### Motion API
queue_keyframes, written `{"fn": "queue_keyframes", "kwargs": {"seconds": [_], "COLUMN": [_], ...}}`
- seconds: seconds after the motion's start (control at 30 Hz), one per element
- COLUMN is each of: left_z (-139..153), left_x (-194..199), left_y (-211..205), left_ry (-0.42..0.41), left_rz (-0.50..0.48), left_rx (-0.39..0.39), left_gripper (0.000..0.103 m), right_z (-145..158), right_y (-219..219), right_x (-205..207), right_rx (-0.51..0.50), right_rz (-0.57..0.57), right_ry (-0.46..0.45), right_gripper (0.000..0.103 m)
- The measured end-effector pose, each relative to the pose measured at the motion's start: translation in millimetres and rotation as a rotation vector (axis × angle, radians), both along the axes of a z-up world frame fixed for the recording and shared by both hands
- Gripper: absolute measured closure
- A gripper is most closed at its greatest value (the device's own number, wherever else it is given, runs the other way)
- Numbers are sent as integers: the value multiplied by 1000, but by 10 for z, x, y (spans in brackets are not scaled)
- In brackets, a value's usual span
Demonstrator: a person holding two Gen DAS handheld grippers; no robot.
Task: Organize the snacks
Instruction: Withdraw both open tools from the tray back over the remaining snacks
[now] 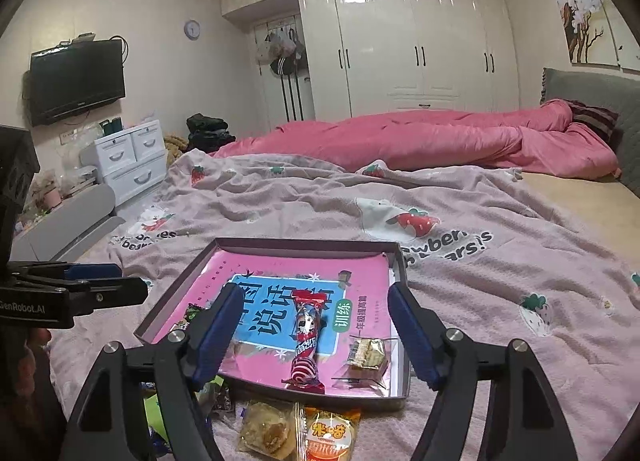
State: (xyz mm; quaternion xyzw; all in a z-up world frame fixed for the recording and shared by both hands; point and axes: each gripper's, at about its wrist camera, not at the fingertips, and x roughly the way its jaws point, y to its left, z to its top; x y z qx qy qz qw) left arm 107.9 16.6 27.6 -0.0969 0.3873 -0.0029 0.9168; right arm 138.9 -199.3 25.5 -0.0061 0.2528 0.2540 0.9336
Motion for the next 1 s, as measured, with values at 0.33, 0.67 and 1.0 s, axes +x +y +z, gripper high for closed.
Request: {"fn": "queue_keyframes", "kwargs": {"seconds": [0.33,0.67,1.0], "left_z": [33,80,74], "left_x": [-131,-179,-232], "left_y": [-28,-98,27], "left_ry": [-2,-7,-6], "left_rz": [-25,-55,-30], "left_rx": [-12,-15,-5], "left_gripper": [28,28,28], "right_z": [-6,-67,24], "right_y": [-113,-319,-300], "right_x": [-87,-49,-71], "right_rx": [25,63,100], "right_rz": [-42,-125,-107], "right_ry": [9,53,30], "right_gripper": [23,23,18]}}
